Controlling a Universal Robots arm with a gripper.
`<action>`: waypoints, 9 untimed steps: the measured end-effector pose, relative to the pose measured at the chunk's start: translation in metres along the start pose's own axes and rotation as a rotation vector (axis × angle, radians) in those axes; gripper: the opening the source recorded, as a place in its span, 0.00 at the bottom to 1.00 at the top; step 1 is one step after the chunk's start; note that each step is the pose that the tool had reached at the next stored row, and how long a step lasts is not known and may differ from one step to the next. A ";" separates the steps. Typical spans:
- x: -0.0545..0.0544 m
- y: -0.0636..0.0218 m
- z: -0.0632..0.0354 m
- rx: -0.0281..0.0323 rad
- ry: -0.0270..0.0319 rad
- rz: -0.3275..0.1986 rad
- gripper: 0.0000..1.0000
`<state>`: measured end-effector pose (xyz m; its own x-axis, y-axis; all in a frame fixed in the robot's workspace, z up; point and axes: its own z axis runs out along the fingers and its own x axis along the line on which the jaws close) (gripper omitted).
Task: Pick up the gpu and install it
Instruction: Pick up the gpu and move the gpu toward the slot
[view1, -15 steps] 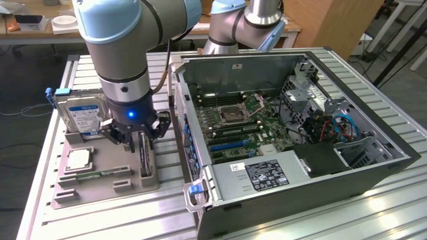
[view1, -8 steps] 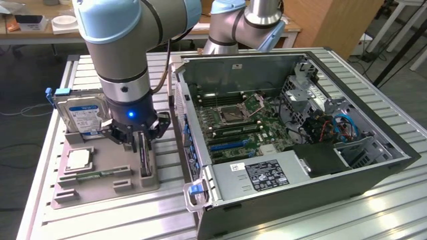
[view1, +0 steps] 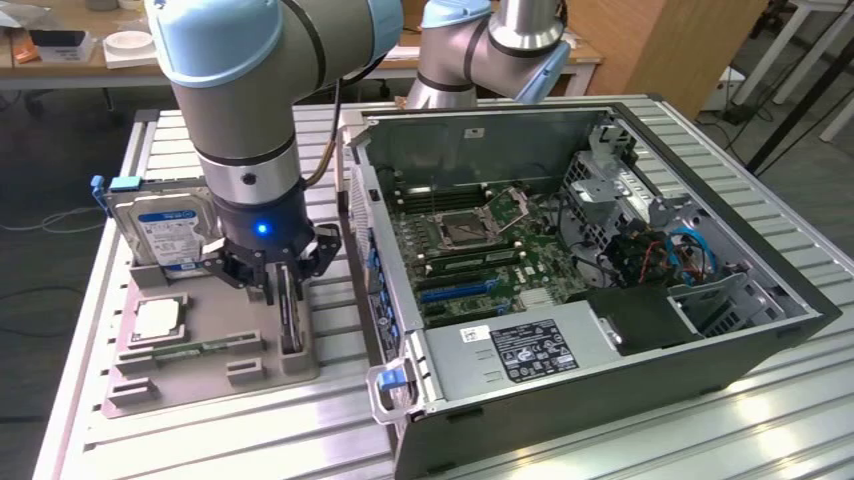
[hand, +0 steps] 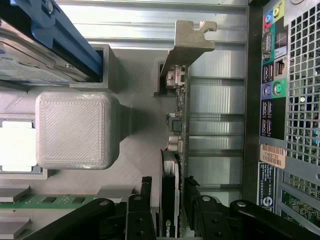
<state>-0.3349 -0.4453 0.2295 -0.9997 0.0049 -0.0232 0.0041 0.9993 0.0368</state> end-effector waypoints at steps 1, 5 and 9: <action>0.000 0.0000 0.0000 0.0000 -0.0001 0.000 0.39; 0.000 0.0000 0.0000 0.0000 0.0000 0.000 0.38; 0.000 0.0000 0.0000 0.0001 0.0000 0.000 0.31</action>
<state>-0.3349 -0.4453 0.2295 -0.9997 0.0050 -0.0233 0.0041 0.9993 0.0367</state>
